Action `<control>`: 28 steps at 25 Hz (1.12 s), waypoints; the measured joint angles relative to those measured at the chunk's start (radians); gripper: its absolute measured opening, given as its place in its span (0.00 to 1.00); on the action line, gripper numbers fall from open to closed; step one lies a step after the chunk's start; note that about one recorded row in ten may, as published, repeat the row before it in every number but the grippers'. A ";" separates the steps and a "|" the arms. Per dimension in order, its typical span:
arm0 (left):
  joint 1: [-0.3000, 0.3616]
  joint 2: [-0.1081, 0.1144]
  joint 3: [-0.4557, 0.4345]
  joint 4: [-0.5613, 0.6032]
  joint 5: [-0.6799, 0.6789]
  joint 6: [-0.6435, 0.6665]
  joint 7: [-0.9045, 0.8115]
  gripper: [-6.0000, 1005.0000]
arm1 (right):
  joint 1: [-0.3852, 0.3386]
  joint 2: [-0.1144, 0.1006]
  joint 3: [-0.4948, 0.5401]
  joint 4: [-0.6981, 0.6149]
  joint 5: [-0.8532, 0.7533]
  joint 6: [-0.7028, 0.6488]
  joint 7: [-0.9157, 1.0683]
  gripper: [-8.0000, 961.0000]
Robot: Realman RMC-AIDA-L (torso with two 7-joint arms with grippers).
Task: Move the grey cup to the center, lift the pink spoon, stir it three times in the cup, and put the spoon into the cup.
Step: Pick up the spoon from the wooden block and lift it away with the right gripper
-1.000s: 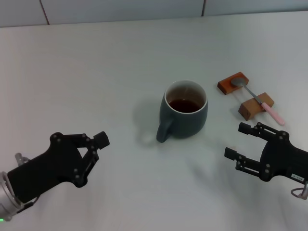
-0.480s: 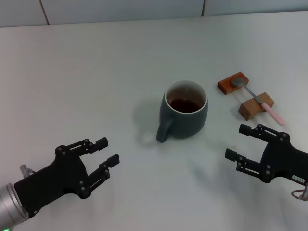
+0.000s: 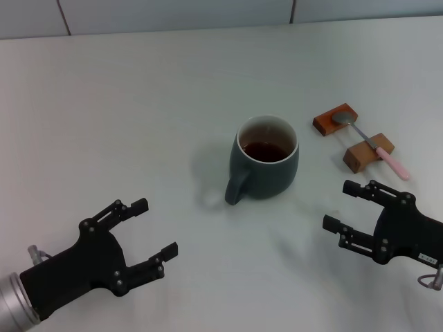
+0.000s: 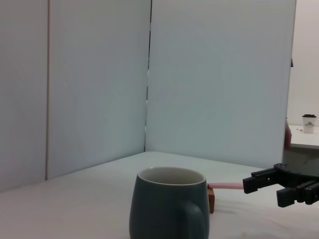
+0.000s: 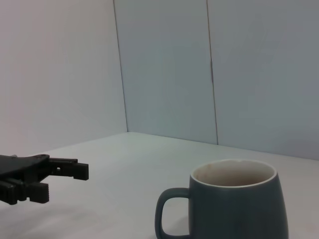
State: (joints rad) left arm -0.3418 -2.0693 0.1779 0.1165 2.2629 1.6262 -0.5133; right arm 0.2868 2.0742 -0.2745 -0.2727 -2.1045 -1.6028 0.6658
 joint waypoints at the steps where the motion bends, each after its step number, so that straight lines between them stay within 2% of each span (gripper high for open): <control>1: 0.000 0.000 0.000 0.000 0.000 0.000 0.000 0.69 | 0.000 0.000 0.000 0.001 0.000 0.000 0.000 0.77; 5: 0.000 0.000 0.006 0.000 -0.001 -0.004 0.003 0.86 | -0.004 0.000 0.000 0.002 0.000 0.002 0.000 0.76; 11: 0.000 0.000 0.006 0.000 -0.002 0.000 0.012 0.86 | -0.009 0.001 0.002 0.003 0.000 -0.003 0.004 0.77; 14: 0.000 0.000 0.006 0.000 -0.002 -0.002 0.017 0.86 | -0.020 -0.001 0.033 0.006 0.005 -0.083 0.067 0.77; 17: 0.000 0.000 0.006 0.000 -0.004 -0.001 0.026 0.86 | -0.054 -0.007 0.140 0.007 0.022 -0.224 0.247 0.76; 18: 0.000 0.000 0.004 0.000 -0.005 0.002 0.029 0.86 | -0.081 -0.007 0.234 0.012 0.035 -0.274 0.420 0.77; 19: 0.000 0.000 0.004 0.000 -0.005 0.002 0.029 0.86 | -0.081 -0.007 0.234 0.012 0.035 -0.274 0.420 0.77; 22: -0.001 0.000 0.001 0.000 -0.006 0.005 0.029 0.86 | -0.118 -0.005 0.342 0.037 0.039 -0.306 0.691 0.77; 23: -0.002 0.000 -0.002 0.000 -0.008 0.005 0.029 0.86 | -0.131 -0.008 0.364 0.046 0.036 -0.304 0.865 0.77; 24: -0.002 0.000 -0.002 0.000 -0.008 0.005 0.029 0.86 | -0.131 -0.008 0.364 0.046 0.036 -0.304 0.865 0.77; 28: -0.006 0.002 -0.013 0.000 -0.009 0.006 0.022 0.86 | -0.155 -0.027 0.370 0.043 0.027 -0.290 1.209 0.77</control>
State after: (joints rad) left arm -0.3476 -2.0673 0.1651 0.1166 2.2538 1.6324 -0.4915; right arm 0.1315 2.0473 0.0950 -0.2296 -2.0772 -1.8929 1.8750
